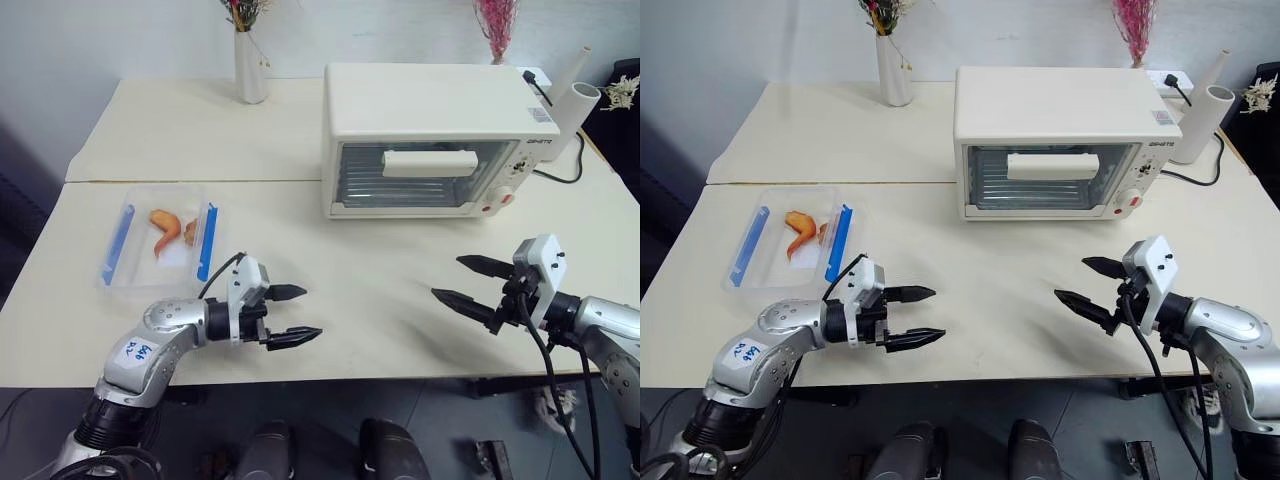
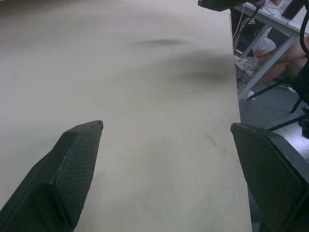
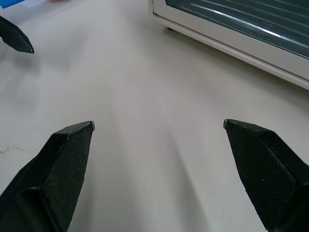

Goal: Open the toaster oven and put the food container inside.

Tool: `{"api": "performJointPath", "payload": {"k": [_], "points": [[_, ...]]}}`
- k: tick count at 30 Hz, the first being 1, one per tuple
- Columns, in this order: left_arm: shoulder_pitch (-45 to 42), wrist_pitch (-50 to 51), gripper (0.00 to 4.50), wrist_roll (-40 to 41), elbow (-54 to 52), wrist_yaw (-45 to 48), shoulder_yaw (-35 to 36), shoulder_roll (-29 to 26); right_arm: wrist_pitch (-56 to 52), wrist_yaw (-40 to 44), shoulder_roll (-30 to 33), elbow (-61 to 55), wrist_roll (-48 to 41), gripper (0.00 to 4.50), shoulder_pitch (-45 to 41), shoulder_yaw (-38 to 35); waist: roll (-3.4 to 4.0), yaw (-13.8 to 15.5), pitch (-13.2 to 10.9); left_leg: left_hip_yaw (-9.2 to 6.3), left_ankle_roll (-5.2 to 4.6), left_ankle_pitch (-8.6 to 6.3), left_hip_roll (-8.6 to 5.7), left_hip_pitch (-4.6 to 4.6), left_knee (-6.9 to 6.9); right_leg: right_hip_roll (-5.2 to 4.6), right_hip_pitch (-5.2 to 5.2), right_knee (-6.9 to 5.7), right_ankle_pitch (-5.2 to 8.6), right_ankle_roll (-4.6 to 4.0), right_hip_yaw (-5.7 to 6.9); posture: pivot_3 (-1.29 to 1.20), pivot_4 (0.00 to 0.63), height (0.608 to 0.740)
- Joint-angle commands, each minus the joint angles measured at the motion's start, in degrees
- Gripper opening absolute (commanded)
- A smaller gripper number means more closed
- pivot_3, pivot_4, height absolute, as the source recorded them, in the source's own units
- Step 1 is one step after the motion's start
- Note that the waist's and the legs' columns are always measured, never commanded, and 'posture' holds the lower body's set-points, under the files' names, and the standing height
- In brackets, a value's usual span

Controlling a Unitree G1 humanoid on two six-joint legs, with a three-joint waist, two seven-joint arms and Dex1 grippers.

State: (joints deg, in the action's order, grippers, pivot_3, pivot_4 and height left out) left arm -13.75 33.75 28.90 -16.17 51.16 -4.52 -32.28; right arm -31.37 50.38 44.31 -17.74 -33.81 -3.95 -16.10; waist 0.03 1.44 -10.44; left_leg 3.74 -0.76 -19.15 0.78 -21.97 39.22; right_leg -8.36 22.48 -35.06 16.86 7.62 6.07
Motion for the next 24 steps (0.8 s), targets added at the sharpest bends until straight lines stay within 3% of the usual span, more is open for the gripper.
{"api": "performJointPath", "payload": {"k": [1, 10, 19, 24], "points": [[-0.53, -1.50, 4.50, -0.49, -0.79, -0.70, 0.53, 0.35, 1.01, -0.05, 0.48, -0.84, 0.26, 4.50, -0.03, -0.89, 0.00, -0.01, 0.00, 0.00, 0.00, 0.00, 0.00, 0.00, 0.00, 0.00, 0.00, 0.00, 0.00, 0.00, 0.00, 0.00, 0.150, 0.740], [-1.82, 4.08, 4.50, 3.69, -0.78, -2.92, 3.09, 1.64, -0.56, -0.06, 0.00, -0.76, -0.44, 4.50, -0.70, -0.29, 0.00, -0.01, 0.00, 0.00, 0.00, 0.00, 0.00, 0.00, 0.00, 0.00, 0.00, 0.00, 0.00, 0.00, 0.00, 0.00, 0.150, 0.740], [-1.51, 8.97, 4.50, 8.04, -4.96, 0.22, 4.20, -2.23, -0.47, -0.33, -0.83, -1.05, -0.08, 4.50, -1.90, 1.14, 0.00, -0.05, 0.00, -0.03, 0.00, 0.00, 0.00, 0.01, 0.00, 0.00, 0.00, -0.01, 0.00, 0.00, -0.01, 0.00, 0.150, 0.740], [-2.89, 12.34, 4.50, 12.86, -7.16, -1.88, 7.22, -1.51, 0.05, -0.93, -1.44, 0.16, 0.12, 4.50, -3.04, 1.14, 0.00, -0.02, 0.00, -0.08, 0.00, 0.00, 0.00, 0.00, 0.00, -0.01, 0.00, 0.01, 0.00, 0.00, -0.01, 0.00, 0.150, 0.740]]}}
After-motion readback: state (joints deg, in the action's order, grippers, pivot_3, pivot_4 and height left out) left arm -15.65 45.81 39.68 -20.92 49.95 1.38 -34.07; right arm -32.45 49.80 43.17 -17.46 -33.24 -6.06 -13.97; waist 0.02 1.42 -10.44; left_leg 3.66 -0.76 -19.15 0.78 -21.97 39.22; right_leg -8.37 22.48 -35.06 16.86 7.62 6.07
